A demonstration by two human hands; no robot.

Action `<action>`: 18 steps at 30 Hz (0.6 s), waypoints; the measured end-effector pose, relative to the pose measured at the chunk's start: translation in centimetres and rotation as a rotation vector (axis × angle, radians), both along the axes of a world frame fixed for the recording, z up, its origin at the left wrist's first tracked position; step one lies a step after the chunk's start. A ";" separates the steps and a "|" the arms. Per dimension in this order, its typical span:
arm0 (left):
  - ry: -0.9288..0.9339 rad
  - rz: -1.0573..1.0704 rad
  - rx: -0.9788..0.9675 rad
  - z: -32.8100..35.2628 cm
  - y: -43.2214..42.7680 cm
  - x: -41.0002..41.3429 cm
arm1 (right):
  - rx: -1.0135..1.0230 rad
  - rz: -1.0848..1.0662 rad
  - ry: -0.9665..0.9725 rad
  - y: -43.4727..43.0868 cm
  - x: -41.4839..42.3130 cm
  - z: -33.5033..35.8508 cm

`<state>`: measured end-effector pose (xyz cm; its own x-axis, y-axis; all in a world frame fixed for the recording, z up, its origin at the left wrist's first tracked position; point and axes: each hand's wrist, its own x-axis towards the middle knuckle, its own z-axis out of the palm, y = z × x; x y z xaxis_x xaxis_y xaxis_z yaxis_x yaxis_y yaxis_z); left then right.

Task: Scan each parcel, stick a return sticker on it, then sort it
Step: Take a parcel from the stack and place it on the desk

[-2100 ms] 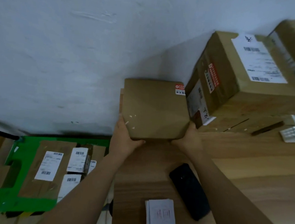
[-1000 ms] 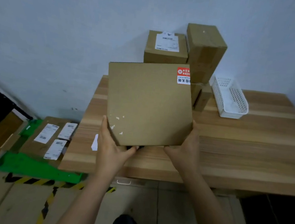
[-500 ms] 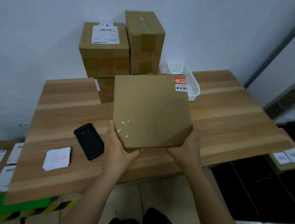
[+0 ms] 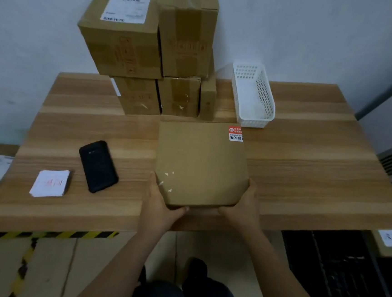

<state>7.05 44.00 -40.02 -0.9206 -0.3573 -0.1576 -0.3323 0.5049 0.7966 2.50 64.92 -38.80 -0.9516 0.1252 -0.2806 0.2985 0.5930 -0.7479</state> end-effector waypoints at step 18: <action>-0.075 -0.062 -0.029 -0.1 -0.4 0.4 | -0.046 0.127 0.271 2.5 -0.5 0.7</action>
<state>7.43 43.64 -40.12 -0.9269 -0.3059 -0.2173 -0.3582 0.5491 0.7551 1.98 67.42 -38.14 -0.9998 -0.0063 -0.0171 0.0103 0.5768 -0.8169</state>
